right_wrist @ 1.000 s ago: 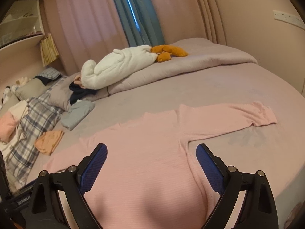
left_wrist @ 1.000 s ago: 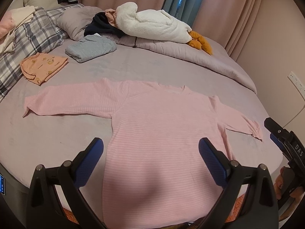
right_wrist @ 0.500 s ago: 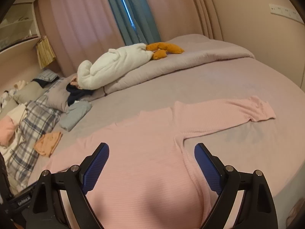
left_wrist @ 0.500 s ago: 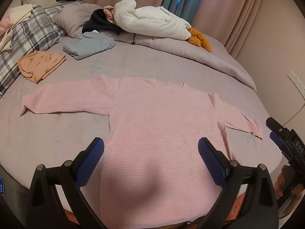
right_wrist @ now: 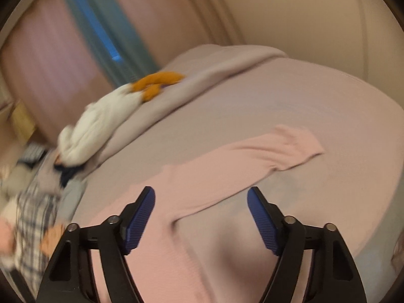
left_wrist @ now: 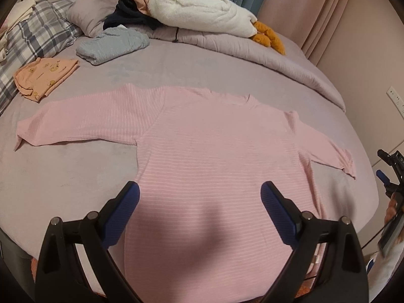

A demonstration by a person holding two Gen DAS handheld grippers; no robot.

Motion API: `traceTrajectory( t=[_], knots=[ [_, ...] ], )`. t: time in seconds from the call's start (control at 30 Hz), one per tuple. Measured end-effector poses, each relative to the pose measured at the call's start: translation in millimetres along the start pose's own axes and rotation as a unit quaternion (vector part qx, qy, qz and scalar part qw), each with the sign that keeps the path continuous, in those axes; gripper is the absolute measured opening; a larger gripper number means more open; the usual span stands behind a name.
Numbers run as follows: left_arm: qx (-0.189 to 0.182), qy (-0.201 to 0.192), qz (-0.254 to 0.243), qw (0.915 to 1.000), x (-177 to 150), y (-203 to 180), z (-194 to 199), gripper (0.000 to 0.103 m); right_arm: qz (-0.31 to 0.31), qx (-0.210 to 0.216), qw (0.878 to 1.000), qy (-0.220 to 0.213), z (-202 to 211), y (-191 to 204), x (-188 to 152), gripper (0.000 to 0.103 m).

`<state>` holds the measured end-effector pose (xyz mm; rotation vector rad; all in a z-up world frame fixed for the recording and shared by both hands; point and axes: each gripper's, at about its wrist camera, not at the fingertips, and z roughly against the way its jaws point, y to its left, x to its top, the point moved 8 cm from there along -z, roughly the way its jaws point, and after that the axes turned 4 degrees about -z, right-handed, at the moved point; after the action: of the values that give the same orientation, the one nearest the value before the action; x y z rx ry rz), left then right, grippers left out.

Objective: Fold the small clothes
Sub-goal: 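Grasp the sweater sleeve cuff with the right gripper and lift it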

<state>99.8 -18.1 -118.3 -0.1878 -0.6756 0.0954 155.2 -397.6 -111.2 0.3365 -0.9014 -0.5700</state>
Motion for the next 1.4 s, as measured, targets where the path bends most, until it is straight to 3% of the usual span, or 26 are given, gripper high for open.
traceTrajectory(
  t=[0.23,0.33,0.5,0.6,0.67,0.73,0.77,0.8,0.83,1.03,1.23,1.4],
  knots=[
    [-0.01,0.033,0.015,0.9993,-5,5,-30,0.09,-0.107,-0.078,0.991,-0.001,-41,-98,29,0.065],
    [-0.014,0.042,0.024,0.9988,-7,5,-37,0.089,-0.142,-0.099,0.985,0.017,-66,-130,30,0.064],
    [-0.011,0.042,0.028,0.9986,-6,6,-40,0.089,-0.212,-0.105,0.971,0.042,-102,-165,20,0.059],
    [-0.009,0.039,0.03,0.9988,-3,9,-41,0.089,-0.253,-0.064,0.965,0.025,-109,-172,24,0.057],
    [-0.009,0.037,0.036,0.9986,-2,12,-41,0.089,-0.262,-0.056,0.963,0.016,-112,-174,29,0.049],
    [-0.012,0.035,0.044,0.9983,1,16,-41,0.089,-0.262,-0.066,0.963,0.012,-117,-180,33,0.036],
    [-0.013,0.032,0.049,0.9982,2,18,-40,0.088,-0.256,-0.073,0.964,0.012,-116,-180,34,0.024],
    [-0.013,0.029,0.054,0.9981,4,20,-38,0.088,-0.247,-0.08,0.966,0.013,-119,-176,36,0.012],
    [-0.013,0.025,0.057,0.998,5,22,-37,0.085,-0.24,-0.082,0.967,0.016,-120,-173,37,0.008],
    [-0.008,0.0,0.072,0.9974,18,37,-23,0.081,-0.161,-0.079,0.983,-0.034,-101,-135,76,0.007],
    [-0.008,-0.016,0.09,0.9958,25,50,-11,0.081,-0.034,-0.036,0.996,-0.074,-65,-29,109,0.006],
    [-0.005,-0.026,0.098,0.9948,26,60,1,0.081,0.055,0.032,0.995,-0.074,-55,69,98,0.006]
  ],
)
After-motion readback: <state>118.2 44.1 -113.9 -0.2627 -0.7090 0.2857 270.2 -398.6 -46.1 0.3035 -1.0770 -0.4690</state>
